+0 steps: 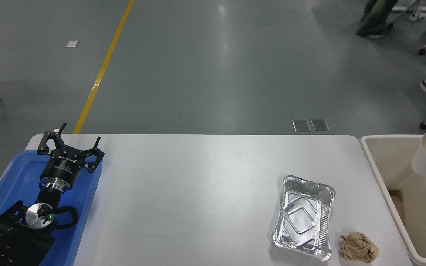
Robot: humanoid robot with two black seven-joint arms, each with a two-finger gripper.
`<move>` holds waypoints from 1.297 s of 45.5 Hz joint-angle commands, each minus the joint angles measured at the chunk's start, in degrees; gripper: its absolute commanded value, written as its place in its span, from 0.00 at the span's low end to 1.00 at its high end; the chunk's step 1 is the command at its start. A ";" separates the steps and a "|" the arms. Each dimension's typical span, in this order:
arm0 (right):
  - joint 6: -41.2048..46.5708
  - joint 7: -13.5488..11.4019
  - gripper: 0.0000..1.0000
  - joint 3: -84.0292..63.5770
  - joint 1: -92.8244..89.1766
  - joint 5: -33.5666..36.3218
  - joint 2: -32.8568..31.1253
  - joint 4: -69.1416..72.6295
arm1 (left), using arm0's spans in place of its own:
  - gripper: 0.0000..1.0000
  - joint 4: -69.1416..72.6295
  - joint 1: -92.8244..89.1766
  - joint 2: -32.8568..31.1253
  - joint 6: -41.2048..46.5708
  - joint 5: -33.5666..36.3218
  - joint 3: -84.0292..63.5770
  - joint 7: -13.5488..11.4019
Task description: Pick up paper cup place in dustbin
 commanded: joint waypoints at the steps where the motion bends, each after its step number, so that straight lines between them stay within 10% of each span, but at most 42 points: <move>1: 1.51 -0.18 0.00 -2.17 4.84 0.30 0.55 1.47 | 0.99 -0.03 0.08 0.01 0.00 0.05 0.00 0.01; 18: -0.42 -0.26 0.00 -2.52 -4.55 -0.58 -5.77 -12.22 | 0.99 -0.03 -0.01 0.01 0.00 -0.03 -0.08 0.01; 33: -19.84 -0.26 0.00 9.06 -42.15 2.84 -11.67 -39.91 | 0.99 0.05 -0.01 0.01 0.00 -0.03 0.01 -0.08; 59: -21.17 -2.46 0.00 47.39 -89.37 14.80 -3.68 -62.34 | 0.99 0.05 -0.10 -0.08 0.00 -0.03 0.01 -0.26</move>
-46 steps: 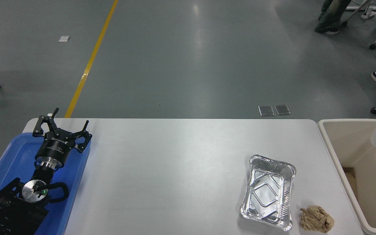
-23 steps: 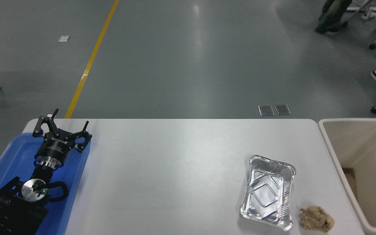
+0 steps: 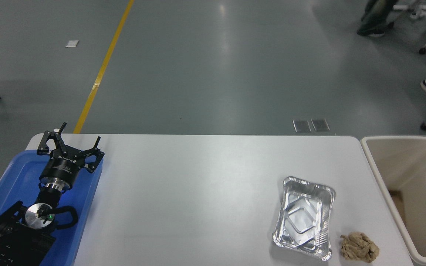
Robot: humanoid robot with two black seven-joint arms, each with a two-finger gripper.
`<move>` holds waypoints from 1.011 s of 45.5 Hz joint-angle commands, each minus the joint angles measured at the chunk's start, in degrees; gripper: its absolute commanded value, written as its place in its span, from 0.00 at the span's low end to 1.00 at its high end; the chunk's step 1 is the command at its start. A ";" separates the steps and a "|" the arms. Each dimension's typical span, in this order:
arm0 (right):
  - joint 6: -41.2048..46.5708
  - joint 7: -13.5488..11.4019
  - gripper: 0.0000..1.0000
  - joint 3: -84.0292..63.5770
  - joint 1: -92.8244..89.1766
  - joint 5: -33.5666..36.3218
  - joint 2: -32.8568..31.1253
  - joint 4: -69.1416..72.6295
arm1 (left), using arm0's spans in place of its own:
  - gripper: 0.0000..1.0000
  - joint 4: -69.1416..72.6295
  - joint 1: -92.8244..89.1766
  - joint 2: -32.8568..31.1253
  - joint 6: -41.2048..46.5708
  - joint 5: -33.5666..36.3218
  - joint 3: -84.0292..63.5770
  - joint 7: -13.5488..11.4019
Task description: Pick up paper cup place in dustbin
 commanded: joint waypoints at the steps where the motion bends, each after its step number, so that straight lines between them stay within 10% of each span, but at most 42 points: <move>1: -0.80 -0.98 0.00 14.28 -16.54 3.75 4.65 -7.29 | 0.99 0.01 -0.04 -0.01 0.00 0.00 -0.08 -0.04; 18: -0.01 -3.62 0.00 23.43 -21.91 3.67 8.43 -8.87 | 0.99 -0.07 -0.04 -0.02 0.00 0.00 0.00 -0.04; 20: 0.08 -3.62 0.33 23.51 -21.99 3.76 8.43 -8.26 | 0.99 -0.08 -0.04 -0.10 0.00 0.00 0.00 -0.04; 22: 0.25 -3.62 1.00 23.52 -21.73 3.76 8.43 -7.38 | 0.99 0.01 -0.04 -0.01 0.00 0.00 0.00 -0.04; 46: 1.22 -3.10 1.00 -4.93 12.86 3.32 1.84 18.70 | 0.99 -0.08 -0.13 -0.01 0.00 0.00 0.00 0.13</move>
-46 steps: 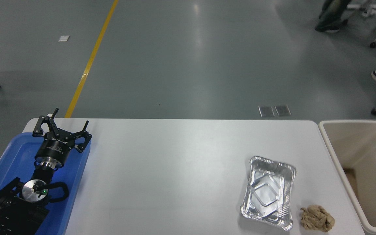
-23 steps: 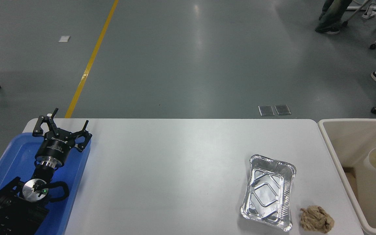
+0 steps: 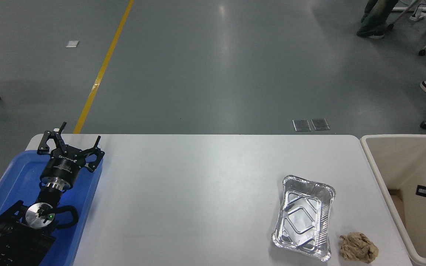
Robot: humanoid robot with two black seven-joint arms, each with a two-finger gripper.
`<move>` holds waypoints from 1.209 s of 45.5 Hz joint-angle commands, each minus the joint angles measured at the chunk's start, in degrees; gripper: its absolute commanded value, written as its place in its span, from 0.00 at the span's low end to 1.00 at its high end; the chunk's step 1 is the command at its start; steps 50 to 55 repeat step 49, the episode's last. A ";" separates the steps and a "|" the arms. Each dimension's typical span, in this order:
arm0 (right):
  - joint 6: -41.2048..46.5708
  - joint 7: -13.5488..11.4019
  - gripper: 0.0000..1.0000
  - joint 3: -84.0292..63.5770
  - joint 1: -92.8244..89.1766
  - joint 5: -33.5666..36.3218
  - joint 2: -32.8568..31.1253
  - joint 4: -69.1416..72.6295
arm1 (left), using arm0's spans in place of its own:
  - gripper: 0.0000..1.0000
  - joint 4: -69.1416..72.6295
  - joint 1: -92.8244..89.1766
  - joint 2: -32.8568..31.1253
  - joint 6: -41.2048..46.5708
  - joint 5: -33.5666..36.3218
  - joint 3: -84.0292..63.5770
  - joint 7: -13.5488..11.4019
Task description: Pick up paper cup place in dustbin
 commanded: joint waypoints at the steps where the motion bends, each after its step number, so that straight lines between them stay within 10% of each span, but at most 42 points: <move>1: 0.94 0.06 1.00 -22.21 27.24 -0.01 -2.40 19.85 | 0.99 -0.01 0.00 0.02 0.00 0.08 0.00 0.16; 27: 35.65 3.84 1.00 -27.16 74.11 16.95 14.56 53.62 | 0.99 0.08 0.18 0.02 0.00 0.00 0.00 -0.01; 55: 36.80 4.81 1.00 -24.61 76.31 25.22 26.34 55.03 | 0.99 0.08 0.27 -0.07 0.00 -0.09 -0.17 -0.19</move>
